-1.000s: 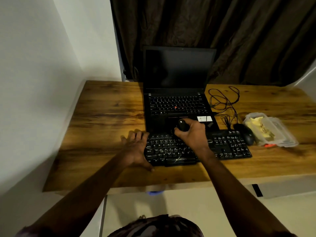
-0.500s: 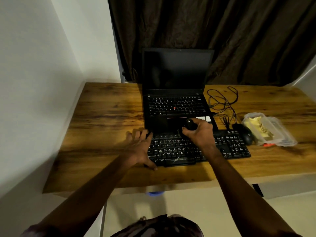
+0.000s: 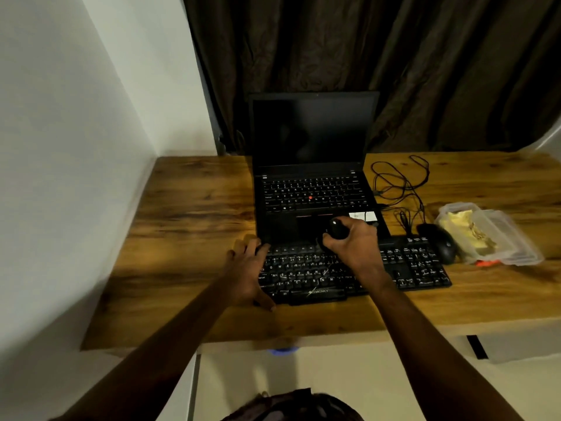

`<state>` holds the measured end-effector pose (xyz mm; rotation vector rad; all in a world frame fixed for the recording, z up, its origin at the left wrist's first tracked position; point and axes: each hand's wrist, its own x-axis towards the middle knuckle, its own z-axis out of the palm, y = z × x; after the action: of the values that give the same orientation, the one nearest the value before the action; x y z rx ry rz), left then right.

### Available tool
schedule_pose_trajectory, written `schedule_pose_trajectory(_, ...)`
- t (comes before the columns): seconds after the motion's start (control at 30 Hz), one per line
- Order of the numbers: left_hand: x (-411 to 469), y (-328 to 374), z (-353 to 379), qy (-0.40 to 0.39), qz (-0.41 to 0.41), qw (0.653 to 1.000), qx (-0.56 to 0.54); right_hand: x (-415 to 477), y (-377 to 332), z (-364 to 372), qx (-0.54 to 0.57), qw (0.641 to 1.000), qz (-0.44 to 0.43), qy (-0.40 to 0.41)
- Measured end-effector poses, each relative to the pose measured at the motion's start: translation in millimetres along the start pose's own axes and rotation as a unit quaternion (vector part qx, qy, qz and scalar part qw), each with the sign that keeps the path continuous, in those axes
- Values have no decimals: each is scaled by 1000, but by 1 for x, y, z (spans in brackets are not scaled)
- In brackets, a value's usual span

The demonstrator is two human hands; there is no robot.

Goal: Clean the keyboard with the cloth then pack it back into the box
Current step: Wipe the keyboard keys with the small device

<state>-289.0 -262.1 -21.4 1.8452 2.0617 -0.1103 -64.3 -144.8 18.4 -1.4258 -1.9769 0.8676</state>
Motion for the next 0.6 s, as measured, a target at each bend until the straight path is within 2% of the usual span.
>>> schedule_pose_trajectory(0.1,-2,-1,-2,-3,2,1000,-19,1,-5,0,-5,1000,-19,-4)
schedule_pose_trajectory(0.37,-5,0,-3,2,-3,1000,-27,2,-18,13,85,995,-39,-48)
schedule_pose_trajectory(0.6,-5,-1,-1,11,7,999,-34,9,10,-20,-1,1000,-2,-7)
